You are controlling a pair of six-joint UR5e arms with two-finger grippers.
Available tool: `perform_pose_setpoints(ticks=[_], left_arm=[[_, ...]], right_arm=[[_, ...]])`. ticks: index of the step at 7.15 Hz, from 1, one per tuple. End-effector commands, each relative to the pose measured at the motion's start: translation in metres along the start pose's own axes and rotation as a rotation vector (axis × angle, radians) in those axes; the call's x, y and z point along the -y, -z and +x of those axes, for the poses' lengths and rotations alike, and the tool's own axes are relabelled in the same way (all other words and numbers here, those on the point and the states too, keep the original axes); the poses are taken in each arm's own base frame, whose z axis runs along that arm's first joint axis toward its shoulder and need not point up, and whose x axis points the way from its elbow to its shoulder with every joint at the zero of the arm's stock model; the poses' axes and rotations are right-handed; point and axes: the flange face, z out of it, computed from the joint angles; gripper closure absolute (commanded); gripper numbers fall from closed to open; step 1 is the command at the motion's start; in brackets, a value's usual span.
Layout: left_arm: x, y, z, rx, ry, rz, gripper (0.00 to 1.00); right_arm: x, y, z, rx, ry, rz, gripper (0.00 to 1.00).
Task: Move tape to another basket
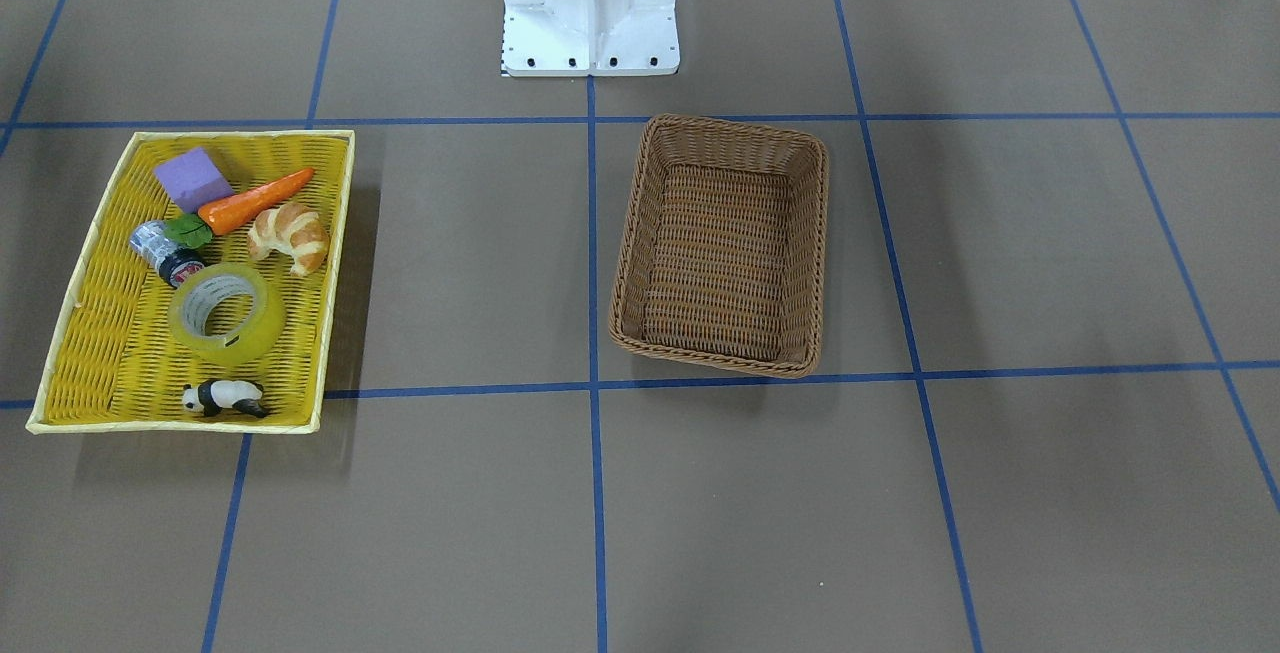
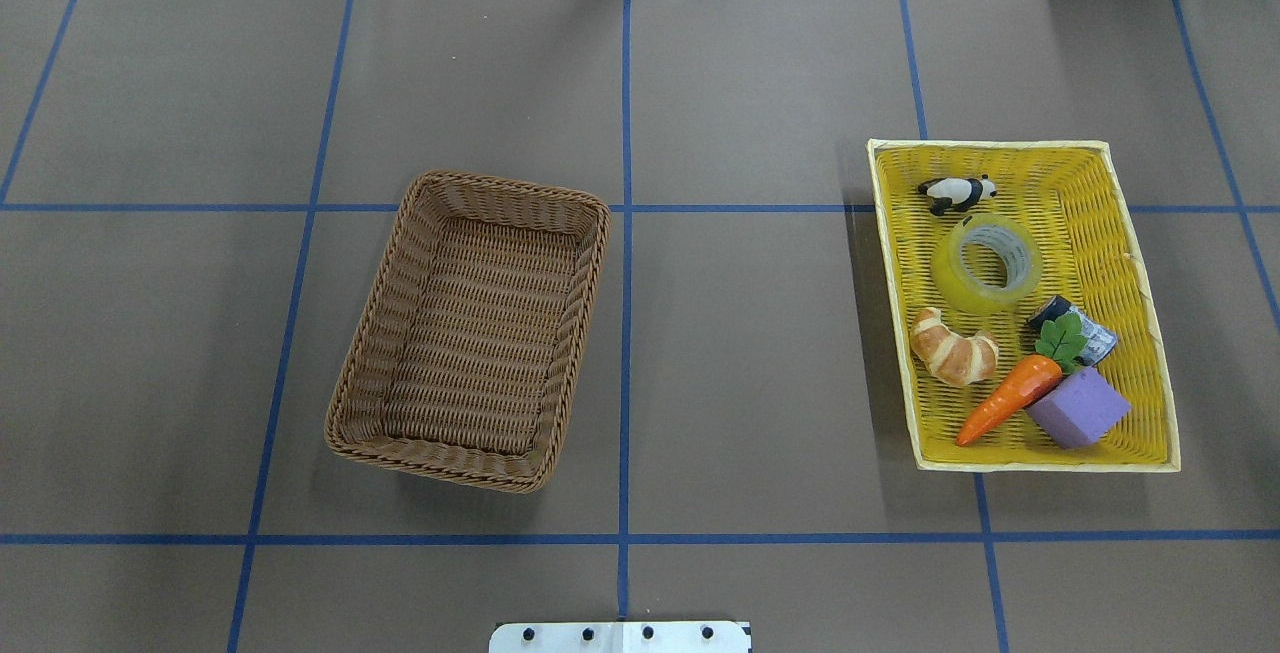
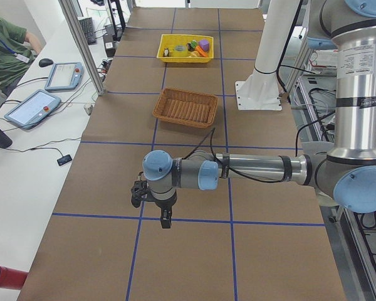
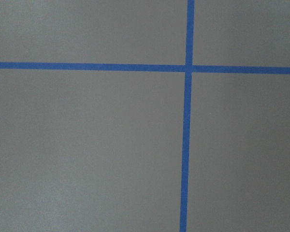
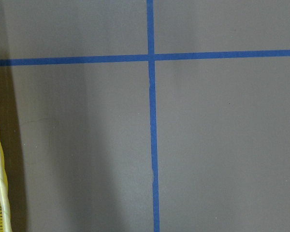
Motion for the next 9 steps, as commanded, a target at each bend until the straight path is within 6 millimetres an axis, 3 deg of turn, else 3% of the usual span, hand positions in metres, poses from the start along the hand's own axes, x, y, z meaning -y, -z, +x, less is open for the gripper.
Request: perform_pose_setpoints(ticks=[1, 3, 4, 5, 6, 7, 8, 9], left_arm=[[0.0, 0.0, -0.001, 0.0, 0.002, -0.001, 0.02], [0.004, 0.006, 0.005, -0.014, 0.007, 0.005, 0.02], [0.009, 0.014, 0.018, -0.081, -0.008, 0.019, 0.02], [0.024, 0.027, 0.036, -0.108, -0.049, 0.052, 0.02], [0.045, 0.045, 0.057, -0.118, -0.098, 0.096, 0.02], [0.047, 0.046, 0.06, -0.119, -0.107, 0.101, 0.01], [0.051, 0.04, 0.054, -0.111, -0.104, 0.093, 0.02], [0.059, 0.047, 0.062, -0.112, -0.113, 0.104, 0.02]], right_arm=[[0.012, 0.016, -0.014, -0.004, 0.028, 0.034, 0.0], [0.061, 0.067, -0.063, -0.032, 0.137, 0.143, 0.0], [0.066, 0.065, -0.095, -0.024, 0.182, 0.142, 0.0], [0.061, 0.062, -0.148, -0.022, 0.295, 0.156, 0.0], [0.079, 0.048, -0.174, -0.006, 0.373, 0.209, 0.0], [0.085, 0.044, -0.19, 0.037, 0.448, 0.314, 0.0], [0.084, 0.014, -0.227, 0.082, 0.413, 0.301, 0.0], [0.08, -0.003, -0.261, 0.115, 0.377, 0.291, 0.0]])
